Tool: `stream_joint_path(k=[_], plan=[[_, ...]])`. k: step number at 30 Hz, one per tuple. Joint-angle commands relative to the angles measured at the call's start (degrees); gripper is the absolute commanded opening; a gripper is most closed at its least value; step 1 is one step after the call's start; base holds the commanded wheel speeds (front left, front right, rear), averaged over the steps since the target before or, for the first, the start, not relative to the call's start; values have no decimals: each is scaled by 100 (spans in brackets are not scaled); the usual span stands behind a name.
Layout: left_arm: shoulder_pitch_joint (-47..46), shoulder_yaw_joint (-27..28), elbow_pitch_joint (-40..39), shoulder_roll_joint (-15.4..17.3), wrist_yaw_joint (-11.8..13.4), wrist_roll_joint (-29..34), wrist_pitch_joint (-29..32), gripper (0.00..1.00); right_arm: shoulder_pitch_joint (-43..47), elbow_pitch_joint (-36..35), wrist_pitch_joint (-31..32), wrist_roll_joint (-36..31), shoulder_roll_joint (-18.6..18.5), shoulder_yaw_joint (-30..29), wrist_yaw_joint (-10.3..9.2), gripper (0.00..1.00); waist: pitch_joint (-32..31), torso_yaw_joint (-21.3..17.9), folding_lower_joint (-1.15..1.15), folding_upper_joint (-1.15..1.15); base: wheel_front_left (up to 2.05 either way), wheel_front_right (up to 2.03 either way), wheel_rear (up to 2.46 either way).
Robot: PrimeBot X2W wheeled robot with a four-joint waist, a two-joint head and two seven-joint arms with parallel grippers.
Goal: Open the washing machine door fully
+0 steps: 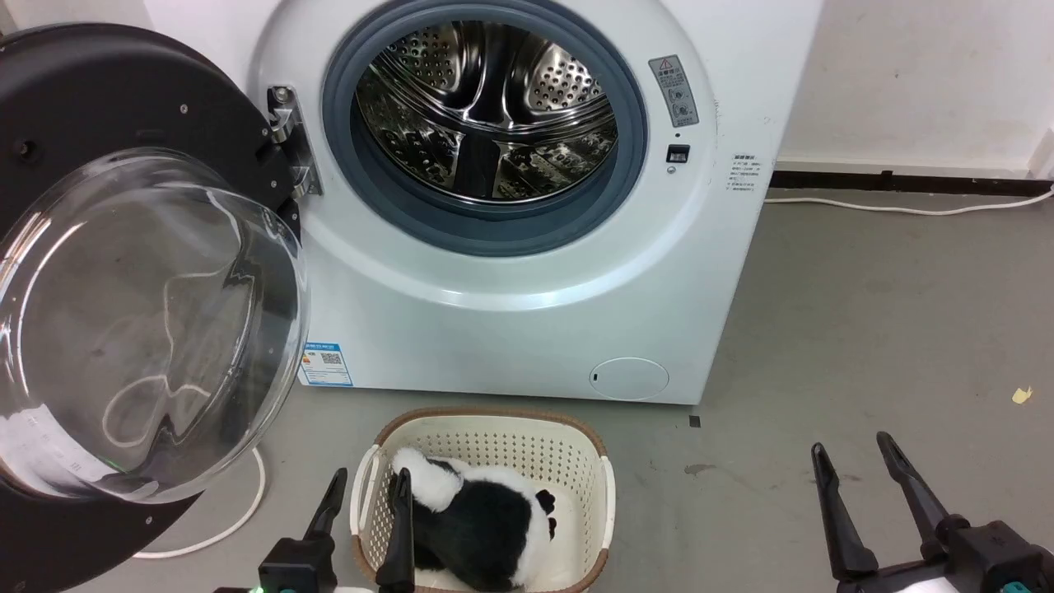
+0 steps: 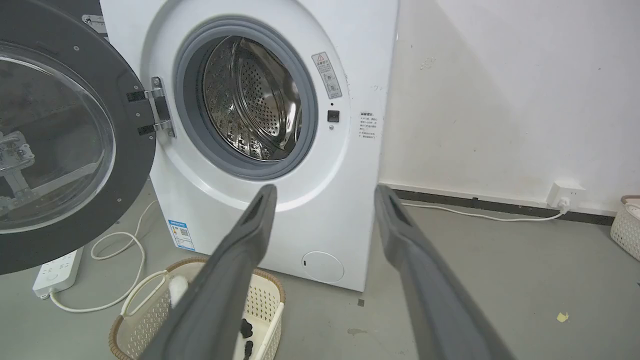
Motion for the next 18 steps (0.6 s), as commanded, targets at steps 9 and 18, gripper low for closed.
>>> stream_joint_path(k=[9,18], plan=[[-16,33,-89,-2,-24,48,92,0,-32,-7,86,-19,0,14,0,0,16,-9,0,0,0,0,0],[-36,85,-151,-1,-42,104,186,0,-68,-16,180,-39,2,31,1,0,31,-21,0,0,0,0,0]])
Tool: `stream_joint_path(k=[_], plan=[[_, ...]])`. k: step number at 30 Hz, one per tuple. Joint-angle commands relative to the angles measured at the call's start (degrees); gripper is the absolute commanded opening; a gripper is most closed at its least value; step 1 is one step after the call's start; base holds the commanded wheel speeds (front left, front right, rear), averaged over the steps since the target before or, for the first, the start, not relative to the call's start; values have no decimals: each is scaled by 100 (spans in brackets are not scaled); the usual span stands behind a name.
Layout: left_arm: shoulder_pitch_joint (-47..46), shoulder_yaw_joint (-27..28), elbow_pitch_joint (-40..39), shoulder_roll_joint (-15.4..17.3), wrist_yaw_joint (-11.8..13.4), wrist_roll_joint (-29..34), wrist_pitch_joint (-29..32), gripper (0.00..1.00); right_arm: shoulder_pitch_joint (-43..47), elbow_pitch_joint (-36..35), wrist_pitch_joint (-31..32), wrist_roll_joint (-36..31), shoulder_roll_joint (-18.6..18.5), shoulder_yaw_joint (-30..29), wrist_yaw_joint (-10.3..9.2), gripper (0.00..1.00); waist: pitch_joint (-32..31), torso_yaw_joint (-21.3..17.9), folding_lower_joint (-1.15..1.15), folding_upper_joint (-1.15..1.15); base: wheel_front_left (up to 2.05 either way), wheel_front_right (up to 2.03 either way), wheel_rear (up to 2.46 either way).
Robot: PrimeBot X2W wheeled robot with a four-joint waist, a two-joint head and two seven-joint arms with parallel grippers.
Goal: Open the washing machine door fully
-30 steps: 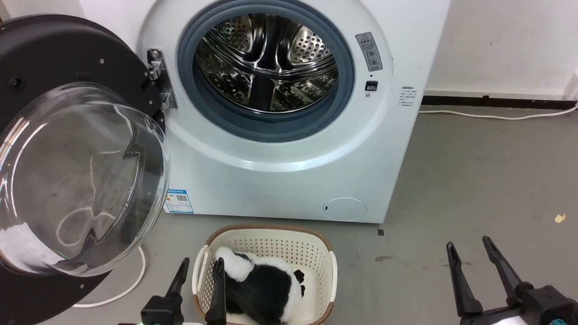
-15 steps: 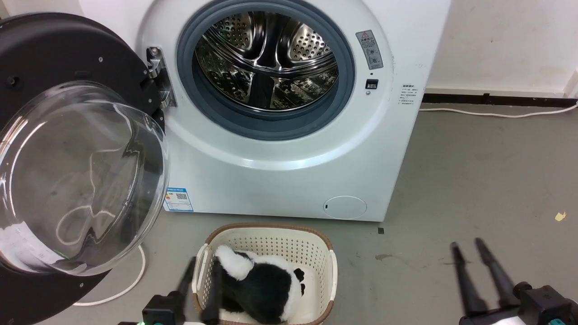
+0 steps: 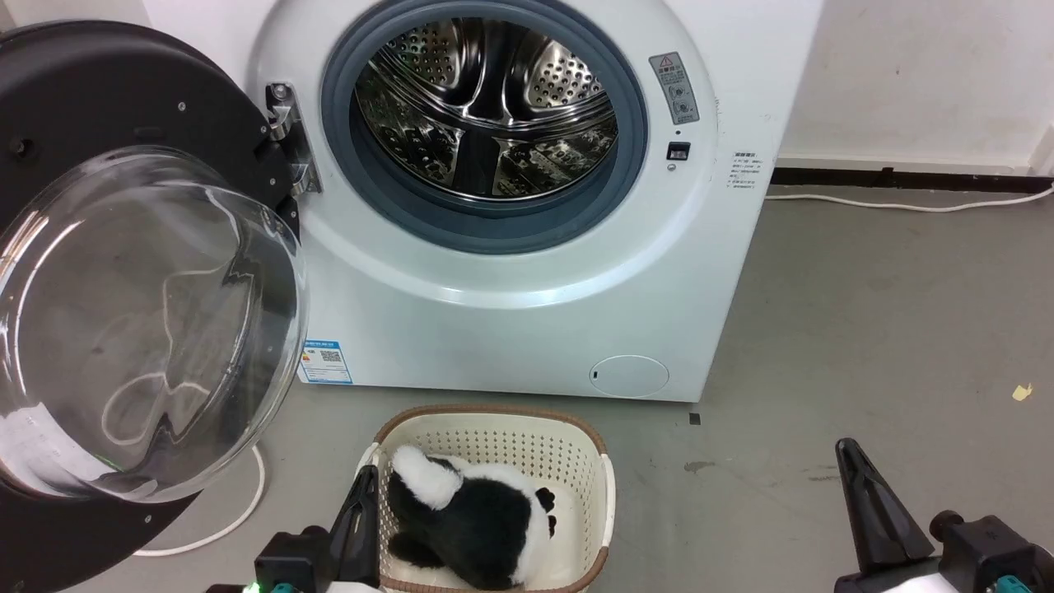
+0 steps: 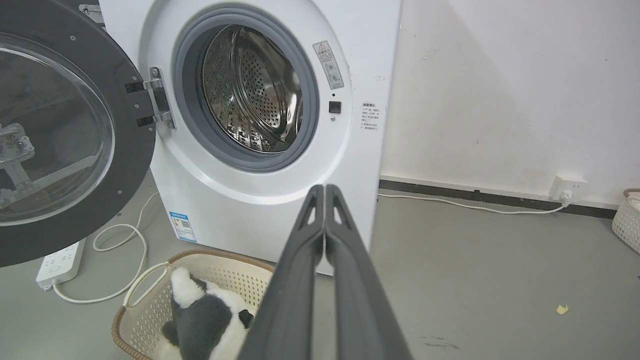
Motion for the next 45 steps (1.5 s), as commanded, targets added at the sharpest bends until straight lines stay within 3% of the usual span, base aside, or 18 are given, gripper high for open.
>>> stream_joint_path(k=[1,45], plan=[[-41,31,-44,2,-27,59,33,0,-56,-16,36,-37,3,14,1,0,2,-2,0,0,0,0,0],[-153,320,-387,4,-128,364,548,0,-253,-67,554,-146,12,108,2,0,85,-67,-1,0,0,0,0]])
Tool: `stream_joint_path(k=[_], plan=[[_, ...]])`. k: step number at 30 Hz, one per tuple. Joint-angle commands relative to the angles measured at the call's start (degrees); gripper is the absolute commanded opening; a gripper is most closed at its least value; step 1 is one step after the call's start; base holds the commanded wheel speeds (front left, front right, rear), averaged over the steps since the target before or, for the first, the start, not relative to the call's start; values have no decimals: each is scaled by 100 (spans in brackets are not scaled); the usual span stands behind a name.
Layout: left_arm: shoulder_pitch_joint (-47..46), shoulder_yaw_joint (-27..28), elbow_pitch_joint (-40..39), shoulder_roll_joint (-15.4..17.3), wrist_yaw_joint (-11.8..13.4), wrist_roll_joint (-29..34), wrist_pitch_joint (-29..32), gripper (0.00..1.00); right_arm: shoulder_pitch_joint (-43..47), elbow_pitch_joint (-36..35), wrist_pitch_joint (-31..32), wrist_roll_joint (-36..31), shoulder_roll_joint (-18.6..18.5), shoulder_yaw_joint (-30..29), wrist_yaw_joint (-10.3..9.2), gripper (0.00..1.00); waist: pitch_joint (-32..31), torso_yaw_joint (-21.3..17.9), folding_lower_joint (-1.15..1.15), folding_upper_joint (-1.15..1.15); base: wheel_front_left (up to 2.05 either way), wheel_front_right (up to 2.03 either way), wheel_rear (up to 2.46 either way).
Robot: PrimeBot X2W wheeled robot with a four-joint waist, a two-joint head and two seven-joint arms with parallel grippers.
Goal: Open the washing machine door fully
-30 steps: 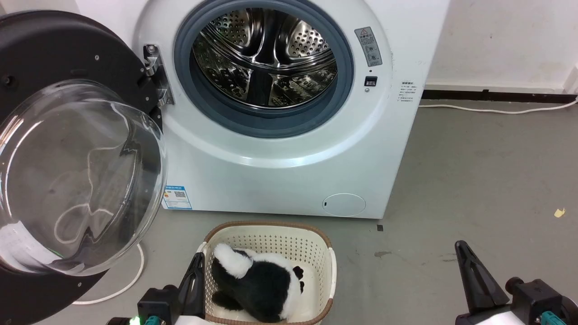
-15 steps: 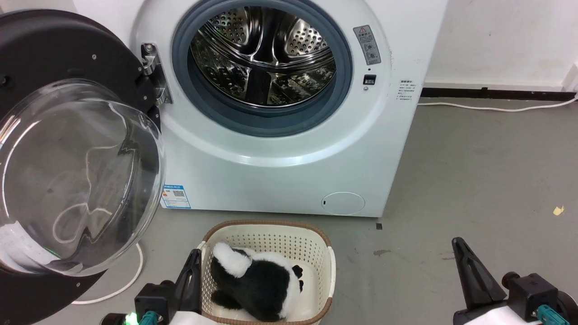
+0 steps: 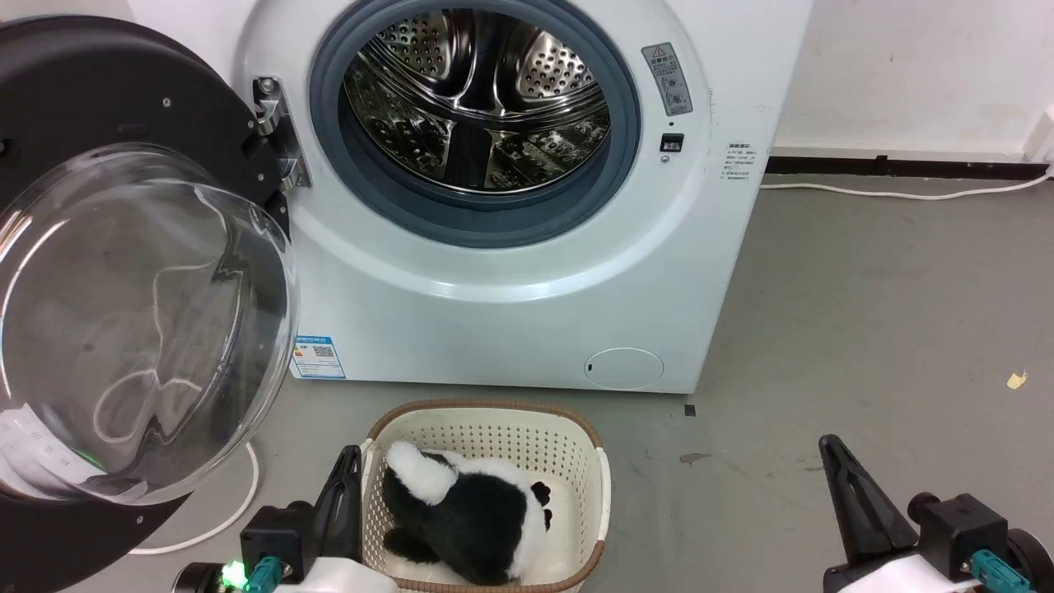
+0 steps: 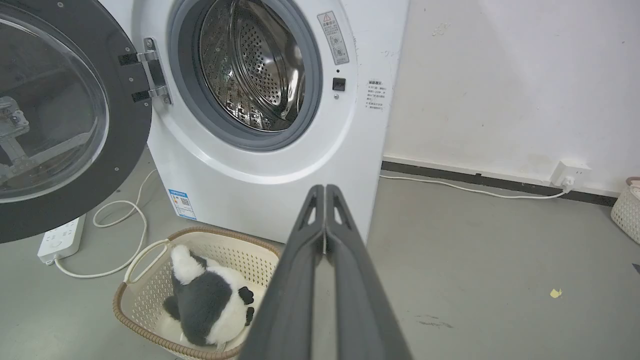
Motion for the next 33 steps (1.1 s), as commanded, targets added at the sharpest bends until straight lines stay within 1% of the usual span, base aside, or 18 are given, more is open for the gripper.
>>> stream_joint_path(k=[1,33], plan=[[-67,37,-43,4,-30,60,48,0,-123,-39,48,-32,12,10,2,0,3,-2,0,0,0,0,0],[-148,248,-293,6,-103,282,423,0,-266,-76,424,-111,18,78,3,0,63,-50,0,0,0,0,0]])
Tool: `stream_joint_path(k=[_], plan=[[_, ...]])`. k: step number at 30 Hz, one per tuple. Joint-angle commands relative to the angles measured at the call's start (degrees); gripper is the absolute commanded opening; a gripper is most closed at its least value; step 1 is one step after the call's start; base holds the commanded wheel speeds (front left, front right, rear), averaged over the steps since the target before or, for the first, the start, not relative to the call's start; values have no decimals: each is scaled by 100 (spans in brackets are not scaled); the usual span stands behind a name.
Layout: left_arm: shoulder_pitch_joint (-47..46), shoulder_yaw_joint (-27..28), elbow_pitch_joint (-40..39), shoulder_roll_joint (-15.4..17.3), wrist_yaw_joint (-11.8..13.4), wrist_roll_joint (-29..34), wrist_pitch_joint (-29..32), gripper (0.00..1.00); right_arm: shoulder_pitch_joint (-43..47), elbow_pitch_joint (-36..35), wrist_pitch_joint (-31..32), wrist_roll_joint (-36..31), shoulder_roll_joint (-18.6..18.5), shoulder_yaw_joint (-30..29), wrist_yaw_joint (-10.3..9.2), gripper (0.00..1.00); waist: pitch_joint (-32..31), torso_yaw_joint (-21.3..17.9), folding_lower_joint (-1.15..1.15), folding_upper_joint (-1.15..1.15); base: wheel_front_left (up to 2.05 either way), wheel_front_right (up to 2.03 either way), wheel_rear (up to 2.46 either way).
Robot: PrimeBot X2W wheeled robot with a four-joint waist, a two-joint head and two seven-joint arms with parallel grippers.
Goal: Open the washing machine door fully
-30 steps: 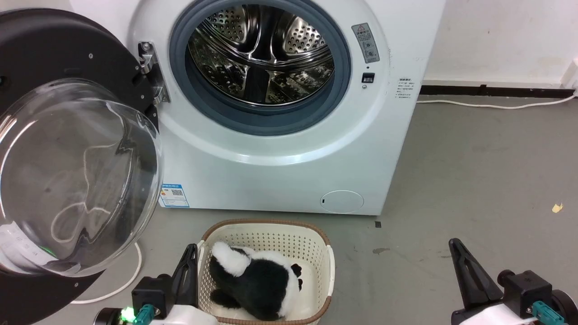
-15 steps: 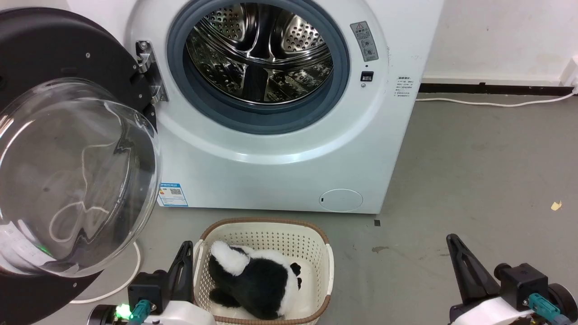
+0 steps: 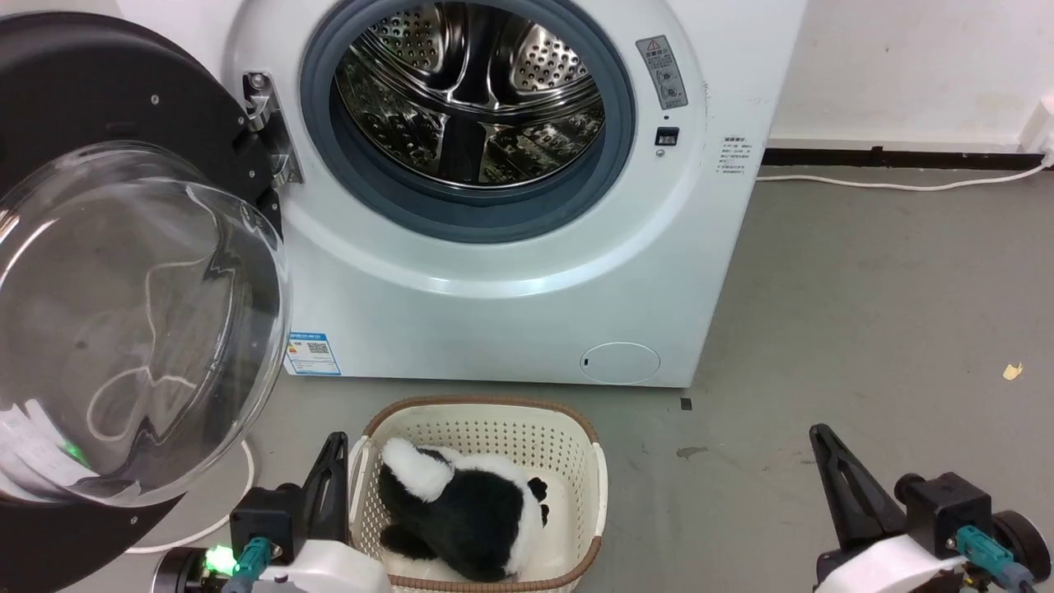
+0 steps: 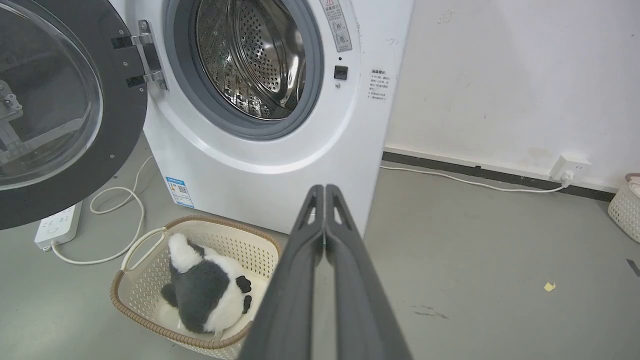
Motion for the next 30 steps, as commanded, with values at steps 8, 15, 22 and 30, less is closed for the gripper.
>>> stream_joint_path(k=[8,15,22,30], plan=[[-105,88,-102,6,-28,89,106,0,-142,-50,110,-42,20,29,4,0,15,-12,0,0,0,0,0],[-123,135,-157,6,-44,137,188,0,-173,-58,193,-59,21,44,4,0,28,-22,0,0,0,0,0],[-141,180,-211,7,-60,185,270,0,-205,-66,275,-76,23,58,4,0,41,-33,0,0,0,0,0],[-161,233,-274,7,-78,241,364,0,-240,-75,369,-96,24,75,4,0,56,-45,0,0,0,0,0]])
